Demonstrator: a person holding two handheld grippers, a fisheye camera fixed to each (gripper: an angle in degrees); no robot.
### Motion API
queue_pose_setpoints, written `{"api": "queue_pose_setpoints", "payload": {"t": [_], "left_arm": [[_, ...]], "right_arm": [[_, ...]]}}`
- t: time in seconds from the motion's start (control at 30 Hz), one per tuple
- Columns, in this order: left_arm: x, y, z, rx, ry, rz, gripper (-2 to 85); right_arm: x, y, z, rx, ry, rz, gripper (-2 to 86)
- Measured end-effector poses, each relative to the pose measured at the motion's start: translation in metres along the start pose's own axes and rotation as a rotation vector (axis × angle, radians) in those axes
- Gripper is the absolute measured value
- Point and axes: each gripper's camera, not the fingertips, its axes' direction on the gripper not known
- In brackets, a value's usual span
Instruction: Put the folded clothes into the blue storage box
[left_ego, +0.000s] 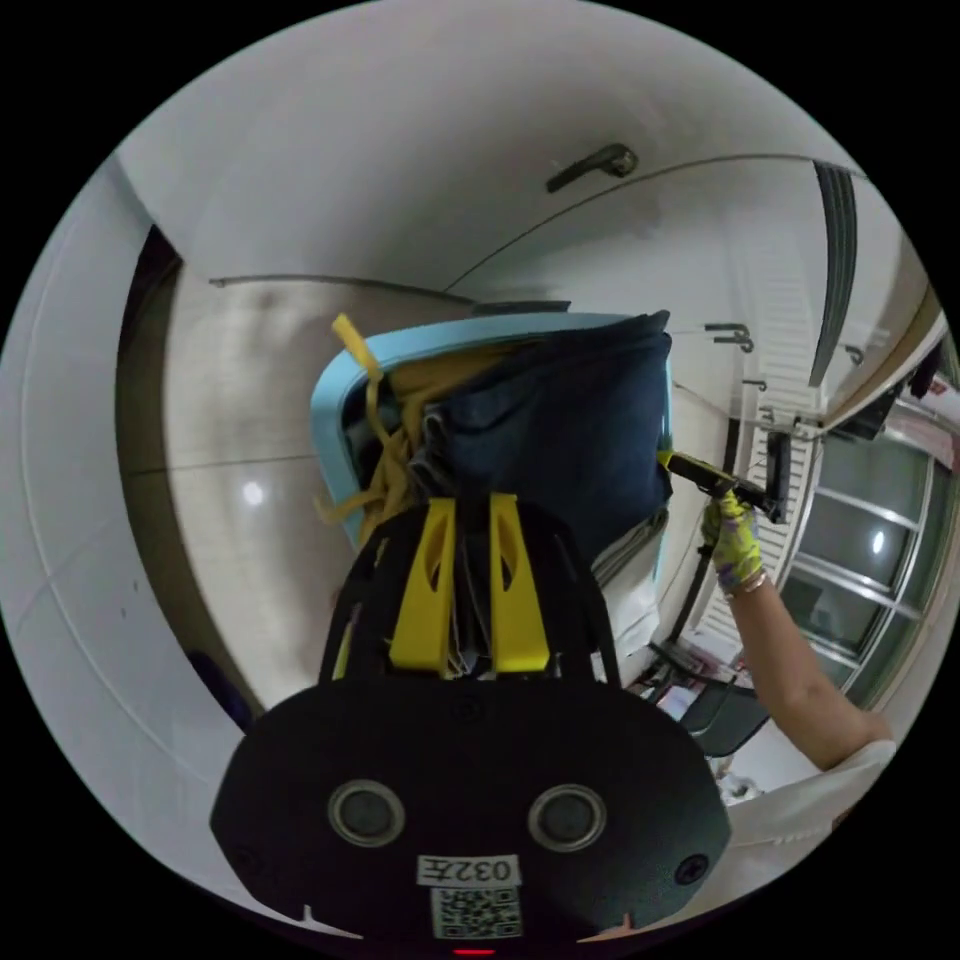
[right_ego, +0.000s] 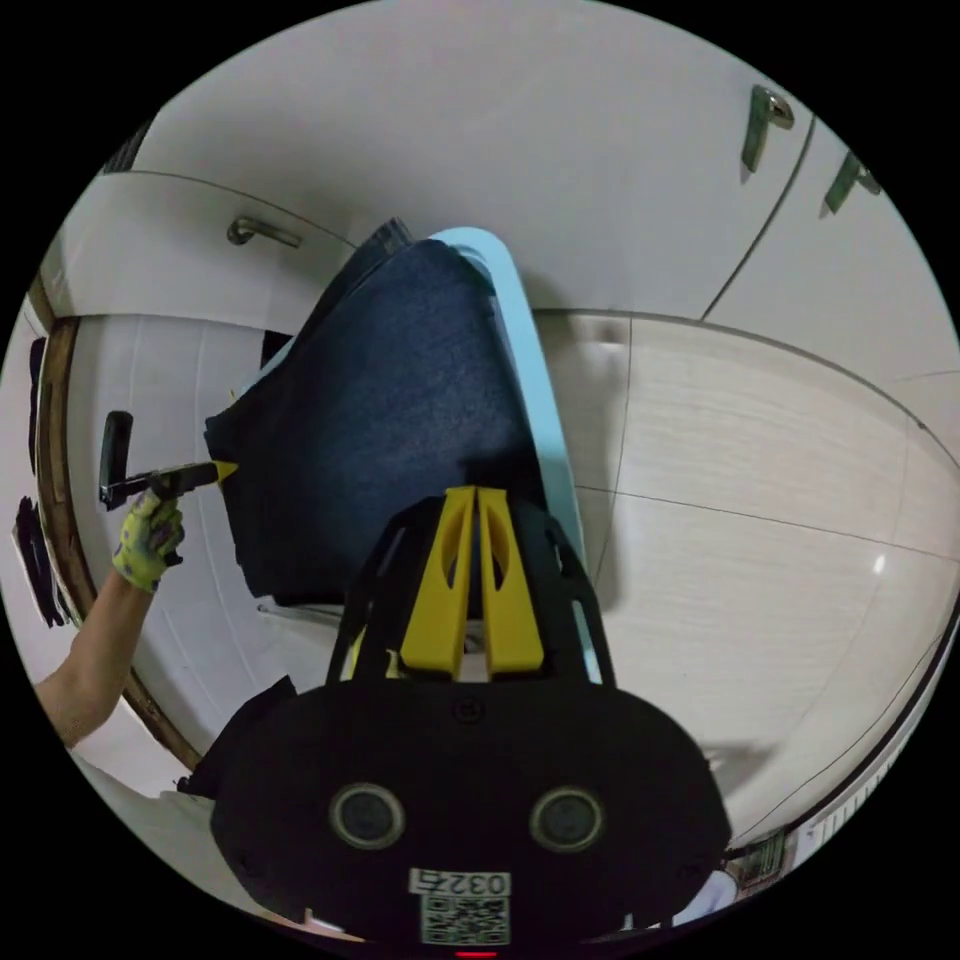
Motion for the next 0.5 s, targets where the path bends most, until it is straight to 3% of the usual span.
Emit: {"api": "queue_pose_setpoints", "payload": {"t": [0.13, 0.23, 0.3, 0.43, 0.5], "left_arm": [[0.007, -0.017, 0.026, -0.019, 0.002, -0.019, 1.7], [0.009, -0.017, 0.041, -0.014, 0.049, -0.062, 2.3], [0.023, -0.006, 0.042, 0.003, 0.050, -0.064, 2.6], [0.091, 0.062, 0.014, 0.281, -0.194, 0.001, -0.4], [0.122, 0.082, 0.023, 0.359, -0.201, 0.096, -0.7]], "right_arm": [[0.005, 0.009, 0.018, -0.053, -0.054, 0.037, -0.9], [0.014, 0.014, 0.015, -0.022, -0.131, 0.131, -0.9], [0.007, 0.023, 0.004, 0.048, -0.070, 0.121, -0.9], [-0.023, 0.051, -0.008, 0.172, -0.024, -0.035, -1.0], [-0.033, 0.055, 0.004, 0.138, -0.053, -0.095, -1.0]]}}
